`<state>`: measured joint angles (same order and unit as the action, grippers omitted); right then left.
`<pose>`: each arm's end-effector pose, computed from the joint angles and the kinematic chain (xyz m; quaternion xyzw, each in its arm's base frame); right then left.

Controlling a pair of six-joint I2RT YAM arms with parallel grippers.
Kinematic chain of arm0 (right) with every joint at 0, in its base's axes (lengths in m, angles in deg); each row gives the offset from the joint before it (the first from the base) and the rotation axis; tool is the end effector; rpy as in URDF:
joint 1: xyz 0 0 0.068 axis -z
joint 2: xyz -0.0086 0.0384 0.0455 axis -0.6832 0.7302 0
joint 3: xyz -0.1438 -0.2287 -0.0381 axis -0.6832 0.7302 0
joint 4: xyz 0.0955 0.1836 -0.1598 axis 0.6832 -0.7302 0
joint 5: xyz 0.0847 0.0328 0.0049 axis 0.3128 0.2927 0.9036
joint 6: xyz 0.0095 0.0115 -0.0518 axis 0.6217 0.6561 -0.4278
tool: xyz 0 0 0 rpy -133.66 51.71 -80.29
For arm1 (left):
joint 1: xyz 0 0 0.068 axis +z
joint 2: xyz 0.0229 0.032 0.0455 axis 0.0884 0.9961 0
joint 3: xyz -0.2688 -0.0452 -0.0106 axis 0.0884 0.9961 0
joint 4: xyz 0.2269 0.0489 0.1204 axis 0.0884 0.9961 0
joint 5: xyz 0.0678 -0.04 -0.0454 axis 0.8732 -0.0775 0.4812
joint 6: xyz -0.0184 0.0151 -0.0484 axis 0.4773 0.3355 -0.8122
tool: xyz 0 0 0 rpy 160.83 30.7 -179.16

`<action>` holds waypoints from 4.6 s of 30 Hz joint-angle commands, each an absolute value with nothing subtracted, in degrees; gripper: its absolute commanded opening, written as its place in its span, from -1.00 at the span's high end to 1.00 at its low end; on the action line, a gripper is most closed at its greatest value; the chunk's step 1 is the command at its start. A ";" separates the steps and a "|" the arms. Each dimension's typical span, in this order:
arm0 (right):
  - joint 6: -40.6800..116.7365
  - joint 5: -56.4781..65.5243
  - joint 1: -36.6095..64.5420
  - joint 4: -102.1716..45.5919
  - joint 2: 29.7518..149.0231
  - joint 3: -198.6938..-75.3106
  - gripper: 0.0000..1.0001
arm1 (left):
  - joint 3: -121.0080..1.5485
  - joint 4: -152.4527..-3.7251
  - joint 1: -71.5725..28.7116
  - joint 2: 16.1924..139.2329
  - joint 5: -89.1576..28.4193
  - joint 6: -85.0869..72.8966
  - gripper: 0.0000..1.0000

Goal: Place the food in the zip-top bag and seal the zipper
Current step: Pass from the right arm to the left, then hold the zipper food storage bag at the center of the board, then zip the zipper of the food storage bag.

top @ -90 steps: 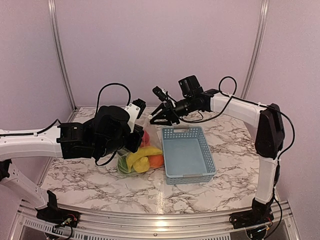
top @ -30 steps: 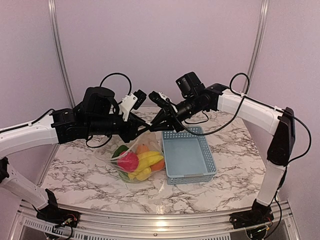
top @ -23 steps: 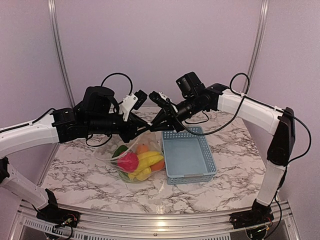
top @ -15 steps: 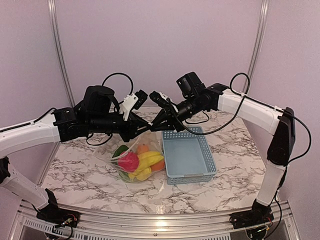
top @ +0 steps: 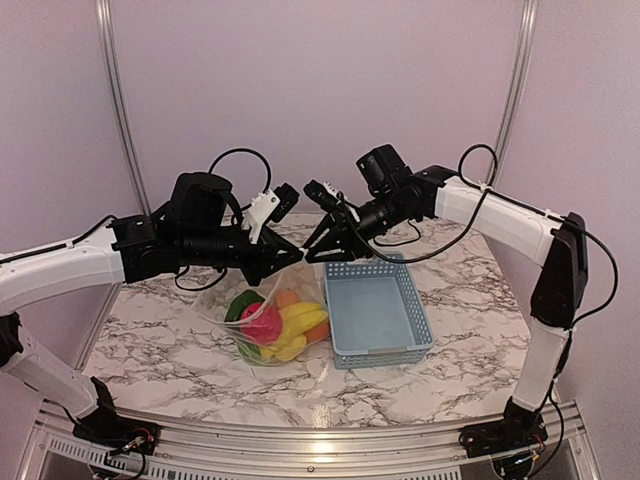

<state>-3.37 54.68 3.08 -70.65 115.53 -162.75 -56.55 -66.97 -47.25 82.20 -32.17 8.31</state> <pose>0.2941 0.2863 0.3304 -0.6319 0.5489 0.4664 0.2862 0.1957 -0.2635 0.3487 0.4222 0.6996 -0.3047 0.4894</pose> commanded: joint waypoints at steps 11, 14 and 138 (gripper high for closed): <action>-3.86 56.16 4.04 -70.89 116.83 -164.07 0.51 | -56.05 -69.27 -46.68 81.96 -33.00 7.96 1.00; -4.81 55.82 3.53 -71.82 117.16 -164.12 0.37 | -55.94 -69.39 -46.68 81.92 -32.88 7.79 1.00; 2.83 60.25 21.19 -54.95 115.42 -155.84 1.00 | -38.29 -49.77 -42.61 61.74 -19.24 5.13 1.00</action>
<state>2.15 62.35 18.21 -57.06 114.39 -153.35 -39.81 -56.39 -43.44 63.67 -21.53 4.62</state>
